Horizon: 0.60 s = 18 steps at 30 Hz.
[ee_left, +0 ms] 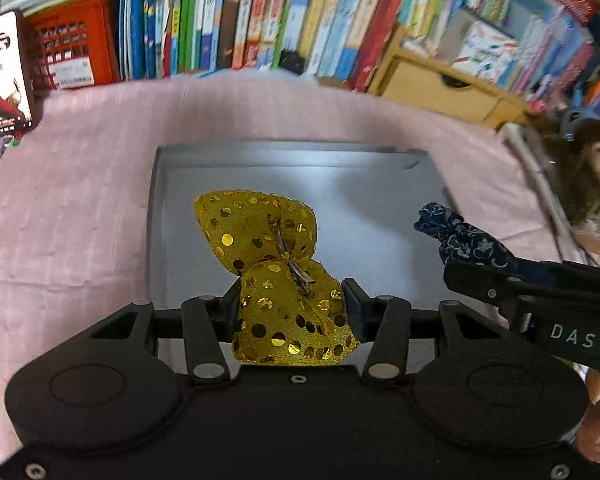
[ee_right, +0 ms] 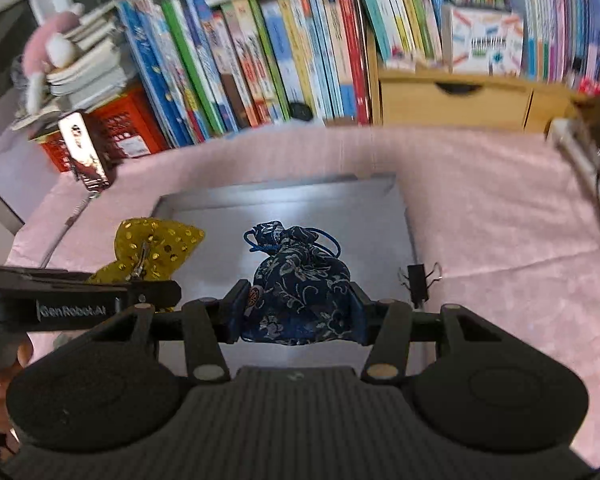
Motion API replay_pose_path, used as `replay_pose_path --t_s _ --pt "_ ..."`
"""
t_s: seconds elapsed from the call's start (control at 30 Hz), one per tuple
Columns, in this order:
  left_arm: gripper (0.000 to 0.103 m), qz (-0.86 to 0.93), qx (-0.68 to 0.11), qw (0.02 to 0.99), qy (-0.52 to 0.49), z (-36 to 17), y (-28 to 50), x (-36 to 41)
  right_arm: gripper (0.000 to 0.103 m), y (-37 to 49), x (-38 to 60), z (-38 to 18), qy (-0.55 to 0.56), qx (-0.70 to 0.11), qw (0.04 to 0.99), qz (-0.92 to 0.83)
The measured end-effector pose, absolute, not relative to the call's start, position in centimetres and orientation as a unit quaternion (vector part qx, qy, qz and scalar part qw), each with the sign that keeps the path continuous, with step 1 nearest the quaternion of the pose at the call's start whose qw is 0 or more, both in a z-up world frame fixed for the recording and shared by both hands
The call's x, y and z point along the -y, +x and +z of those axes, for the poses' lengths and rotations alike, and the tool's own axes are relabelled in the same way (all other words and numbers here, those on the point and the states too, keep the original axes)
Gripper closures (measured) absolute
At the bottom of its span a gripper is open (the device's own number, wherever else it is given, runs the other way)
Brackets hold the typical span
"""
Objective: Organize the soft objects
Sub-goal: 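Lower the bow into the tray and open the left tool while the right tool releases the pouch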
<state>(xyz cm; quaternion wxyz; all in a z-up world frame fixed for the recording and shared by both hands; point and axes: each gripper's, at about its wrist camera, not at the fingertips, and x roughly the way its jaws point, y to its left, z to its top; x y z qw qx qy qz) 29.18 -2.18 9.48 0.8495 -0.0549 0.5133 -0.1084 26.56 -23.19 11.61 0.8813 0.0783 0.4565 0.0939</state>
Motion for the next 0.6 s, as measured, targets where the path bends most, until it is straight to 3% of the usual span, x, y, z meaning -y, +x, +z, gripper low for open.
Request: replay_pose_path --t_s 0.6 --pt "0.055 -0.066 -0.557 0.828 -0.022 4.7 32.9 3.0 0.047 31.5 22.0 6.8 0.071 -0.535 0.839 0.066"
